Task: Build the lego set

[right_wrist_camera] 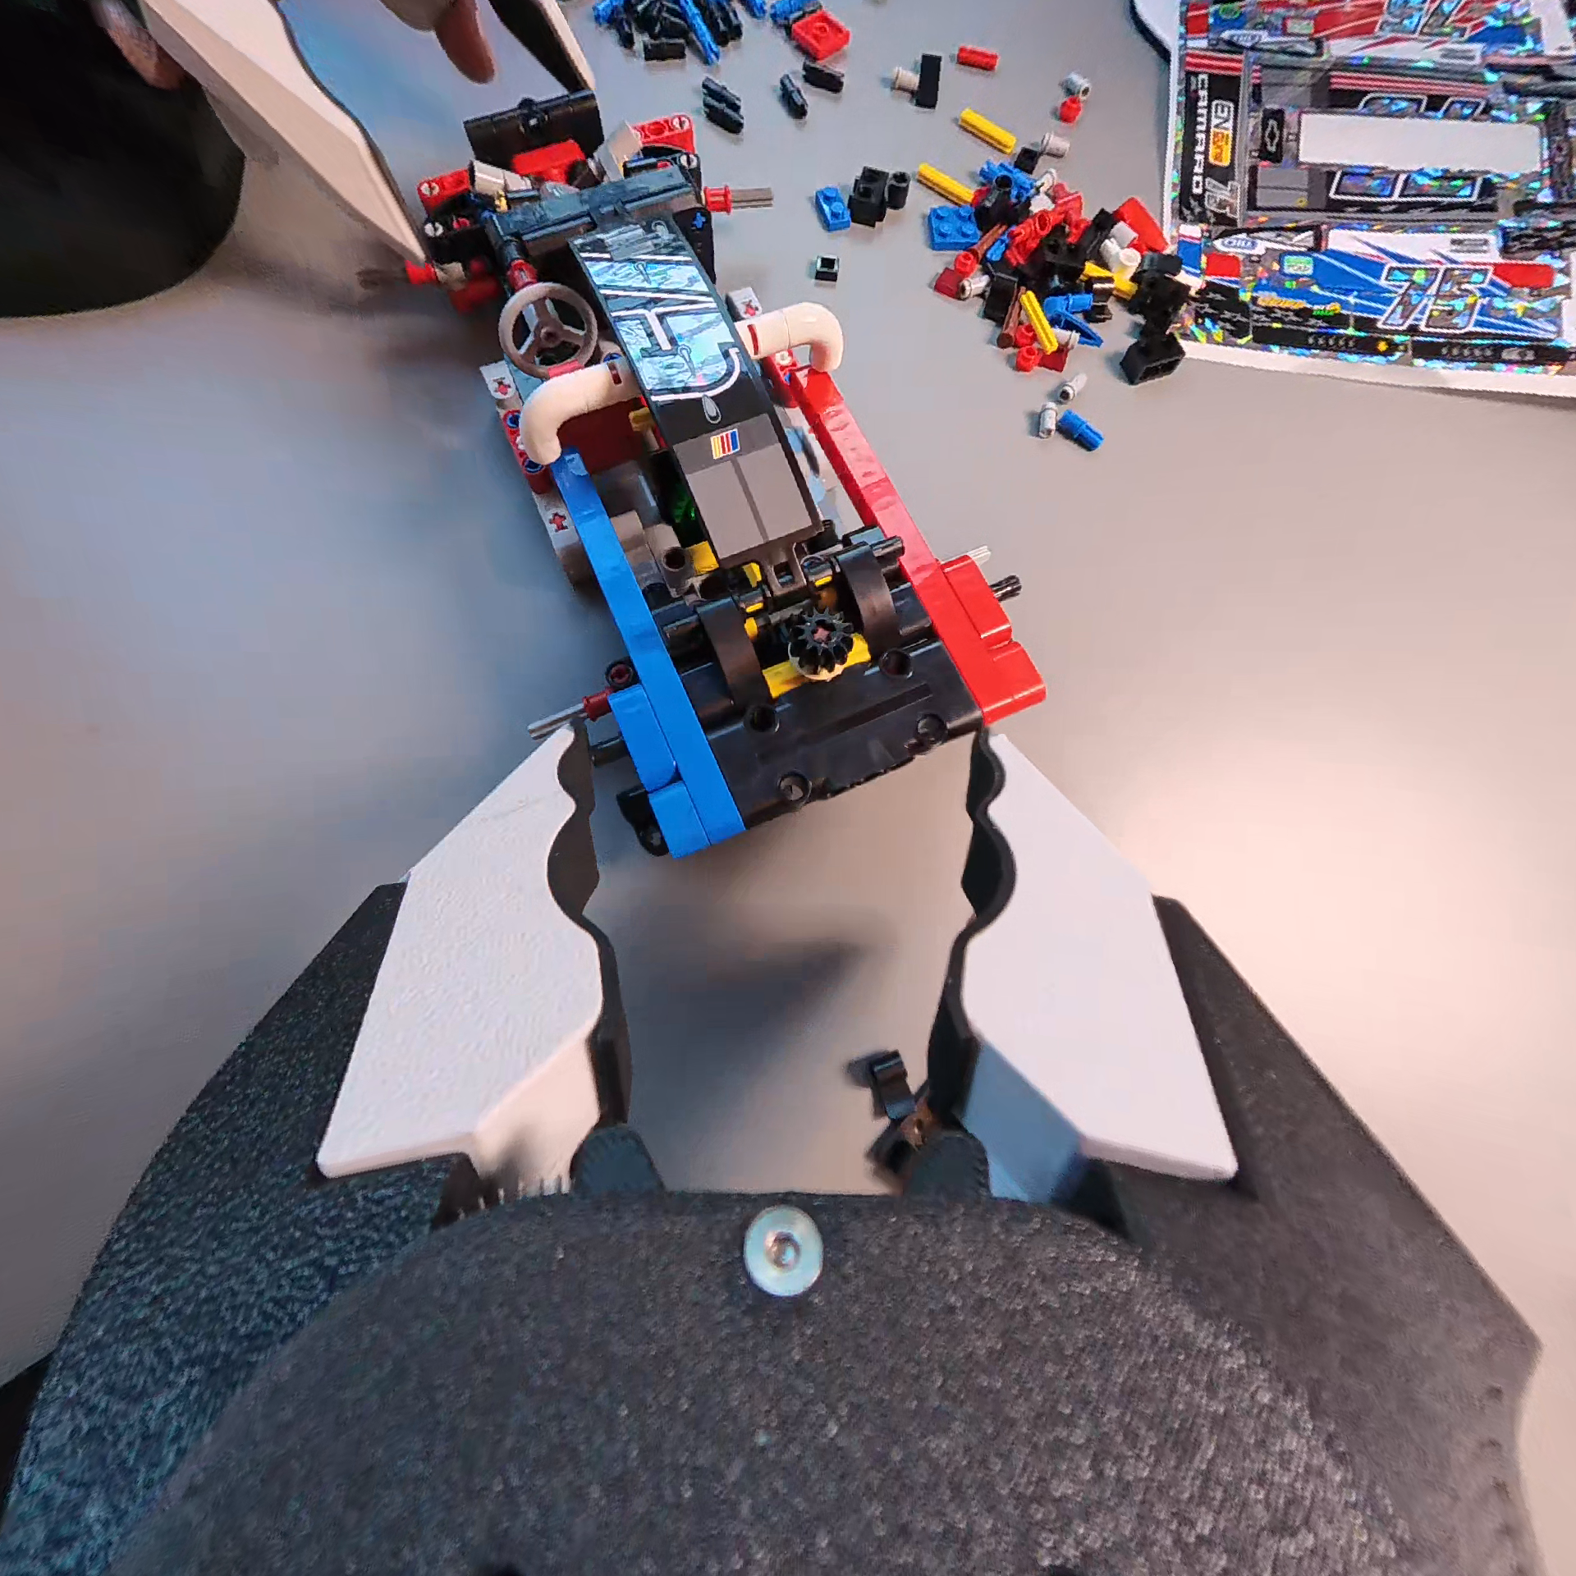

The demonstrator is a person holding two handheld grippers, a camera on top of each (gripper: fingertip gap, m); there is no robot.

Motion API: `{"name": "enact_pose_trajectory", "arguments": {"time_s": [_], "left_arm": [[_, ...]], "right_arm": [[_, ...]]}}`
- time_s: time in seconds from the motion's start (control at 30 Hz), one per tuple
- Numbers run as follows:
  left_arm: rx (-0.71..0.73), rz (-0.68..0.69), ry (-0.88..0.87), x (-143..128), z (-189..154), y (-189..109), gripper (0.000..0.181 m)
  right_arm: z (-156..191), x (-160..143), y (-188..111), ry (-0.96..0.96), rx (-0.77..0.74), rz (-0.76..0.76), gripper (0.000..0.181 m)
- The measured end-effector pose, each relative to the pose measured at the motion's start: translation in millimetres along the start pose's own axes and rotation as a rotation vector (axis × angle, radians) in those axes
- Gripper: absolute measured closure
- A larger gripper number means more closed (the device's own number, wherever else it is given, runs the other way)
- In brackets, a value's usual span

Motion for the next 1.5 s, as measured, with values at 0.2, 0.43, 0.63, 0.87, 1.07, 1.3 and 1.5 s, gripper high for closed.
{"name": "enact_pose_trajectory", "arguments": {"time_s": [0.2, 0.43, 0.63, 0.87, 1.07, 1.3, 1.5], "left_arm": [[-0.065, 0.033, 0.047, -0.6, -13.9, -1.9, 0.114], [-0.124, -0.094, -0.098, 22.2, 30.5, -34.4, 0.126], [-0.022, 0.103, -0.051, 24.5, 72.3, -17.3, 0.15], [-0.142, 0.268, 0.078, -8.5, 39.9, 0.6, 0.151], [-0.144, 0.256, 0.08, -12.2, 43.4, 5.9, 0.167], [0.173, 0.224, 0.111, -0.5, 87.3, 17.0, 0.167], [0.331, 0.103, 0.059, 10.3, 99.3, 15.2, 0.145]], "right_arm": [[1.7, -6.0, -7.9, -0.033, 0.037, 0.024, 0.097], [0.8, 10.2, -48.7, -0.011, 0.14, -0.097, 0.099], [-35.8, 55.4, -52.2, -0.047, -0.005, -0.256, 0.132], [-38.7, 91.0, 15.3, -0.167, 0.086, -0.19, 0.141], [-26.9, 122.5, 61.0, -0.252, 0.193, -0.159, 0.141], [-25.1, 128.7, 120.4, -0.377, 0.22, -0.025, 0.137], [-18.7, 127.3, 174.6, -0.414, 0.221, 0.098, 0.133]]}}
Point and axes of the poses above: each gripper's, where its closed fingertips meet, y out along the fingers, x out of its top, z = x × y across the jaws, the point moved 6 cm from there along -y, back along the fingers, and after that the axes turned 4 degrees about -x, right-handed, at the moved point
